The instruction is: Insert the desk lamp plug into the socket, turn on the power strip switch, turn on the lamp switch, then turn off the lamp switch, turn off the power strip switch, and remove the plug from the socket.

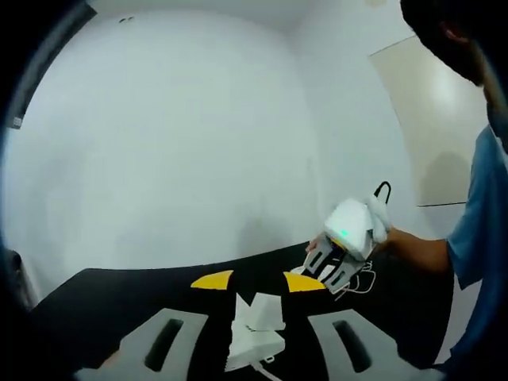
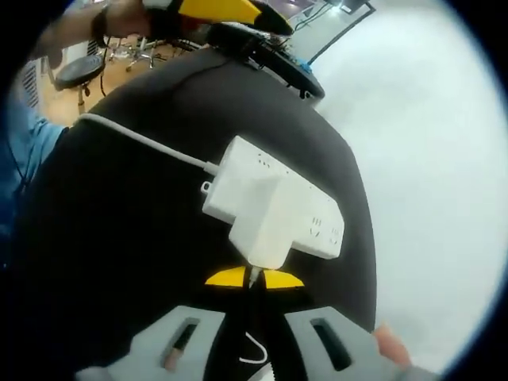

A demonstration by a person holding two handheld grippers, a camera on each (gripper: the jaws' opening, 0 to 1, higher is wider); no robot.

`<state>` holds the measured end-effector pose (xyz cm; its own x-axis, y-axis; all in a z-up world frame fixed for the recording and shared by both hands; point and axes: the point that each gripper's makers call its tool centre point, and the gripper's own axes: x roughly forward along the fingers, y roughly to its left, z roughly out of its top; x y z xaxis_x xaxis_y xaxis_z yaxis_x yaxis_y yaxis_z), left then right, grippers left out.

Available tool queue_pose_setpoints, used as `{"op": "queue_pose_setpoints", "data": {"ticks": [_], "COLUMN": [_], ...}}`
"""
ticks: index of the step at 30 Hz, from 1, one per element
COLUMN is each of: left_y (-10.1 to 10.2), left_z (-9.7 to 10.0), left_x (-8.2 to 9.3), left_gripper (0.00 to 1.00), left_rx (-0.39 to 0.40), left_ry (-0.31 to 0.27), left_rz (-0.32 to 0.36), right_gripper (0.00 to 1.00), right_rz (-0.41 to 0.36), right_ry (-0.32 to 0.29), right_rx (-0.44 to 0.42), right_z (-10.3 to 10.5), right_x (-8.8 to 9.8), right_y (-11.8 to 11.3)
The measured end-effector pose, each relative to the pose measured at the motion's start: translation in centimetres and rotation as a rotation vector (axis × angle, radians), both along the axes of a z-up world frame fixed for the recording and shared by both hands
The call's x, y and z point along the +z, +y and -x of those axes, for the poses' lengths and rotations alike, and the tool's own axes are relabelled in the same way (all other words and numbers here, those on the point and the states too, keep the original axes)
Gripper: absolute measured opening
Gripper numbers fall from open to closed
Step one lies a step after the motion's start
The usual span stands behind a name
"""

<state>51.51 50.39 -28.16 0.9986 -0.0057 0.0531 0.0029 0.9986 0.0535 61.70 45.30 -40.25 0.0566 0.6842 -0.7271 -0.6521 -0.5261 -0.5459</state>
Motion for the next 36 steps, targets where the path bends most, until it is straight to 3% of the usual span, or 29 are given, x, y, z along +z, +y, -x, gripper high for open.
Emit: {"op": "queue_pose_setpoints", "data": {"ticks": [5, 13, 18, 21, 23, 25, 28, 30, 31, 33, 34, 36], "left_y": [0.1, 0.0, -0.5, -0.5, -1.1, -1.9, -1.3, -1.5, -1.3, -1.4, -1.3, -1.2], "left_z": [-1.3, -2.8, -4.2, -4.4, -4.5, -4.7, -4.9, -5.0, -5.0, -5.7, -6.0, -6.1], "left_x": [0.1, 0.0, -0.9, -1.5, -1.6, -1.1, -0.3, 0.4, 0.5, -0.1, -0.3, -1.3], "left_gripper": [0.07, 0.0, 0.0, 0.0, 0.0, 0.0, 0.0, 0.02, 0.04, 0.17, 0.19, 0.07], "left_rx": [-0.018, -0.044, -0.043, -0.026, -0.046, -0.091, -0.046, -0.054, -0.058, -0.067, -0.071, -0.095], "left_ry": [0.015, 0.014, 0.035, 0.071, 0.071, 0.056, 0.03, -0.006, 0.0, 0.039, 0.048, 0.119], "left_rz": [-0.03, -0.057, -0.118, -0.224, -0.206, -0.14, -0.227, -0.217, -0.213, -0.122, -0.097, -0.104], "right_gripper": [0.07, 0.07, 0.07, 0.07, 0.07, 0.07, 0.07, 0.07, 0.07, 0.07, 0.07, 0.07], "right_rz": [0.005, 0.008, 0.012, 0.013, 0.013, 0.012, 0.012, 0.013, 0.013, 0.014, 0.014, 0.015], "right_ry": [-0.012, 0.012, 0.011, 0.007, 0.009, 0.011, 0.014, 0.013, 0.014, 0.014, 0.015, 0.014], "right_rx": [0.0, -0.004, -0.004, -0.005, -0.005, -0.004, -0.004, -0.004, -0.004, -0.004, -0.005, -0.004], "right_z": [0.1, -0.1, -0.2, -0.2, -0.2, -0.3, -0.2, -0.2, -0.2, -0.2, -0.2, -0.2], "right_x": [-0.1, -0.4, -0.6, -0.6, -0.6, -0.6, -0.6, -0.6, -0.6, -0.6, -0.6, -0.6], "right_y": [0.1, 0.1, 0.1, 0.1, 0.1, 0.1, 0.1, 0.1, 0.0, 0.0, 0.0, 0.0]}}
